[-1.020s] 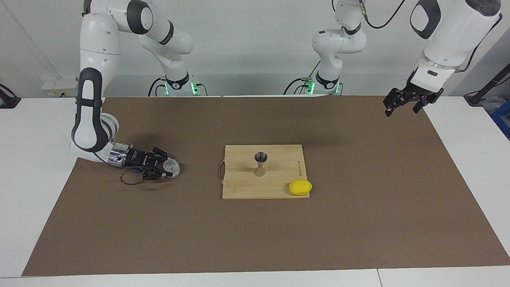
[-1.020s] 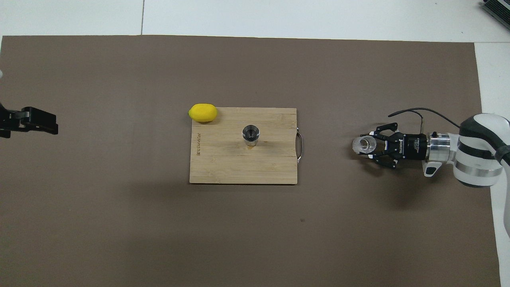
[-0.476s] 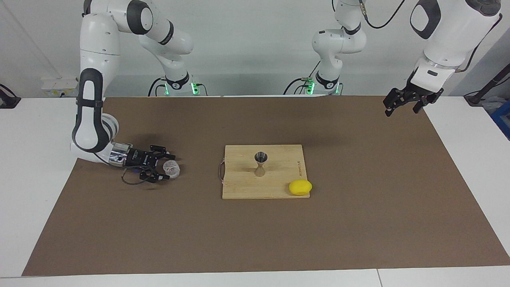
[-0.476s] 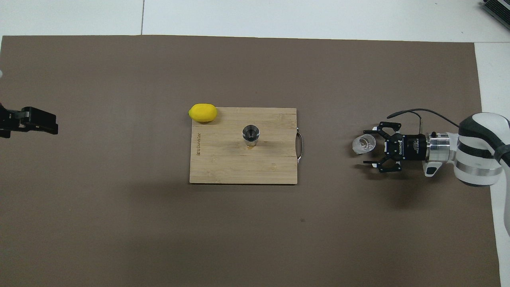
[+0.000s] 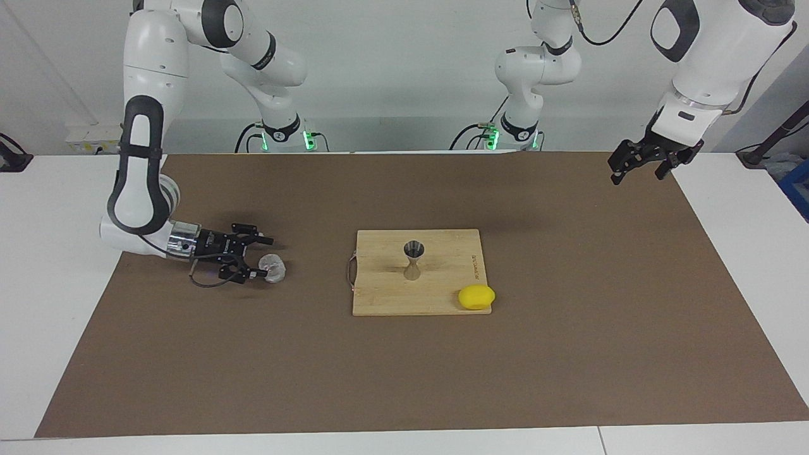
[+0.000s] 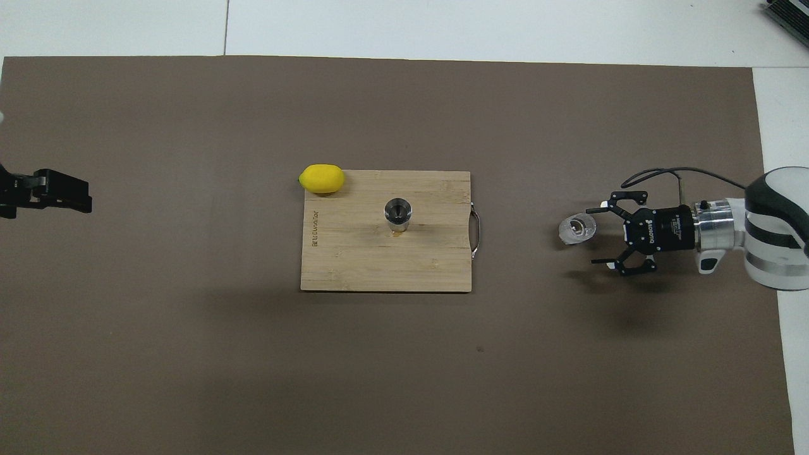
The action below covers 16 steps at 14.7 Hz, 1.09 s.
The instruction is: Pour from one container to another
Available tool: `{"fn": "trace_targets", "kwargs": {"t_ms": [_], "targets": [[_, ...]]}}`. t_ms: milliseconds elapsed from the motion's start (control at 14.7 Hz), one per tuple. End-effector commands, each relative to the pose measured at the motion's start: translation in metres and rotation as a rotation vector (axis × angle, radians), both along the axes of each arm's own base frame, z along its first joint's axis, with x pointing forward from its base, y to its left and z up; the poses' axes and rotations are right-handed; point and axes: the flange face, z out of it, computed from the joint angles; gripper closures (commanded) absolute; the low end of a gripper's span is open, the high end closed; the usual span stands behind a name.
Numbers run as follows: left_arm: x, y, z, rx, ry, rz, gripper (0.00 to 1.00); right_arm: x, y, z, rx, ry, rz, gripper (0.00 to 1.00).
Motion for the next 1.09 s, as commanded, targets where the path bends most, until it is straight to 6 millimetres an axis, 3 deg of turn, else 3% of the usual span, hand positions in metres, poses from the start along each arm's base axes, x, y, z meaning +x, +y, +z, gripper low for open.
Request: {"fn": "trace_targets", "kwargs": {"t_ms": [0,204,408,748,952,1020], "targets": [[-0.004,0.001,0.006,-0.008,-0.010,0.015,0.00,-0.009,0.003,0.059,-0.141,-0.046,0.108,0.00],[-0.004,0.001,0.006,-0.008,-0.010,0.017,0.00,-0.012,0.007,0.106,-0.303,-0.130,0.247,0.00],[-0.004,0.001,0.006,-0.008,-0.010,0.015,0.00,-0.003,0.000,0.147,-0.487,-0.197,0.395,0.00],[-0.004,0.001,0.006,-0.008,-0.013,0.015,0.00,0.009,0.054,0.192,-0.714,-0.368,0.672,0.00],[-0.003,0.000,0.006,-0.008,-0.018,0.014,0.00,0.015,0.056,0.222,-0.770,-0.438,0.671,0.00],[-0.003,-0.001,0.006,-0.008,-0.018,0.012,0.00,0.019,0.066,0.232,-0.781,-0.483,0.706,0.00]]}}
